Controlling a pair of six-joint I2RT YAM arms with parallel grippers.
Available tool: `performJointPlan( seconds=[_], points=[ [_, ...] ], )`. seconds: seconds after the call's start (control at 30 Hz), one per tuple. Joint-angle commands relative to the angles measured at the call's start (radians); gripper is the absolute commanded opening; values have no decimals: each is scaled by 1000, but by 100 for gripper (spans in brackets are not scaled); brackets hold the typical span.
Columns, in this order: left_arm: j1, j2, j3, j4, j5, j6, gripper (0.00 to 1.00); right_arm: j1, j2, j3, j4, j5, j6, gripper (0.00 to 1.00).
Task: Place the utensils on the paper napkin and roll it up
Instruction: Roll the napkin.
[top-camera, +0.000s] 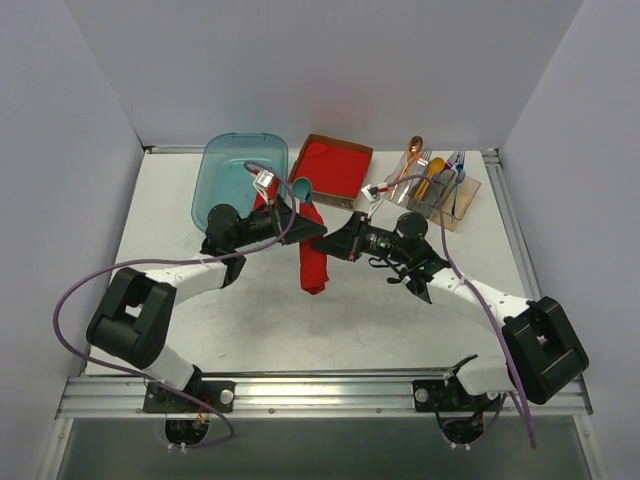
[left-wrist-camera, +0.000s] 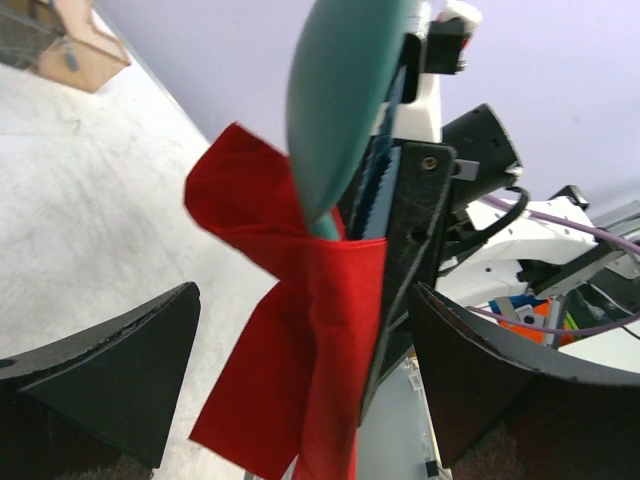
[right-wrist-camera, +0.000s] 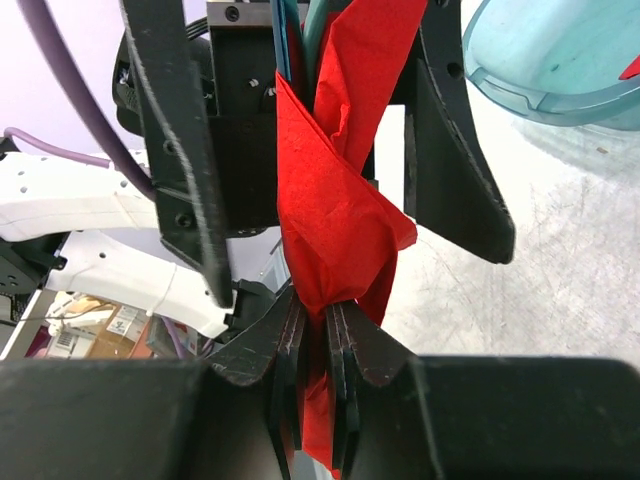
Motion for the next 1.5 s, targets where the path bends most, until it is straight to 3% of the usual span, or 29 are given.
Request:
performJointPlan(
  seconds=[0.0, 0.53, 0.6, 0.77, 0.8, 1.07, 1.47],
  points=[
    [4, 23, 46, 212, 44, -110, 94, 6, 3, 51, 133, -37, 31, 0],
    [-29, 89, 25, 363, 69, -208, 94, 17, 49, 89, 183, -55, 49, 0],
    [-31, 93, 20, 367, 71, -207, 100, 17, 45, 92, 171, -55, 37, 0],
    [-28, 66, 6, 315, 63, -167, 77, 15, 33, 92, 107, -34, -3, 0],
    [-28, 63, 8, 310, 63, -164, 65, 15, 28, 88, 105, -34, -2, 0],
    [-28, 36, 8, 232, 49, -120, 46, 15, 14, 69, 79, -17, -26, 0],
    [-16, -8, -12, 197, -14, -101, 51, 15, 3, 56, 47, 6, -65, 0]
  ],
)
